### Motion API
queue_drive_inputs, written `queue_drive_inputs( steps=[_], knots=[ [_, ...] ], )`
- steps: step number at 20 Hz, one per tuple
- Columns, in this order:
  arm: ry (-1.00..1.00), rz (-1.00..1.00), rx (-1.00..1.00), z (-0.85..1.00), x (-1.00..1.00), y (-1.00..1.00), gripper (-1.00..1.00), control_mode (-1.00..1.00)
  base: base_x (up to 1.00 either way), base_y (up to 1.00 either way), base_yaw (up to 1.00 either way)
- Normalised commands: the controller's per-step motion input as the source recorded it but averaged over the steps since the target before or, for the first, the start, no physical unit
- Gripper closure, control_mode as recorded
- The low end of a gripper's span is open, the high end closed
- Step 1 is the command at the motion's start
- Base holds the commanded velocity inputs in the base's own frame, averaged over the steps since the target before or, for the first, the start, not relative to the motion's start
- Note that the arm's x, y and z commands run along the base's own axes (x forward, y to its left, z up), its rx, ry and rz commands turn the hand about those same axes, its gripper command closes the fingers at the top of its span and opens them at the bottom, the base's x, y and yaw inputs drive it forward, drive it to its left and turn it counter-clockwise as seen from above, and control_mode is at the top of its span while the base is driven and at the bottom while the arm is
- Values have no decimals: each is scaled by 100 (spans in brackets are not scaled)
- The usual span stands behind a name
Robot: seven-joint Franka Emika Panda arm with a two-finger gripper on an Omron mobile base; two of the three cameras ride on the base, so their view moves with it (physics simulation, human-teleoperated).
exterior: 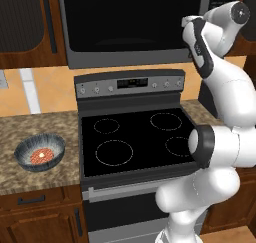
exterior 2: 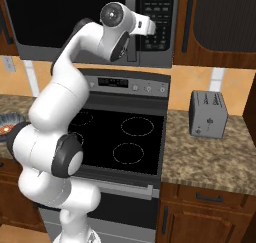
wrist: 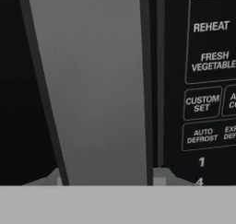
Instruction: Open the microwave, place the bowl with waffle inside the microwave, then close the microwave door and turn it on.
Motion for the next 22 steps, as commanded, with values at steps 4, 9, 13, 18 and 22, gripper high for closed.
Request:
queue_drive_inputs(
  steps=[4, 9, 13, 18, 22],
  knots=[
    [0, -7, 0, 0, -69, 0, 100, -100, 0, 0, 0],
    [0, -30, 0, 0, -100, 0, 100, -100, 0, 0, 0],
    [0, -44, 0, 0, -100, 13, 100, -100, 0, 0, 0],
    [0, -33, -7, -4, -100, 45, 100, -100, 0, 0, 0],
    [-16, -13, -10, 0, -100, 43, 100, -100, 0, 0, 0]
  ],
)
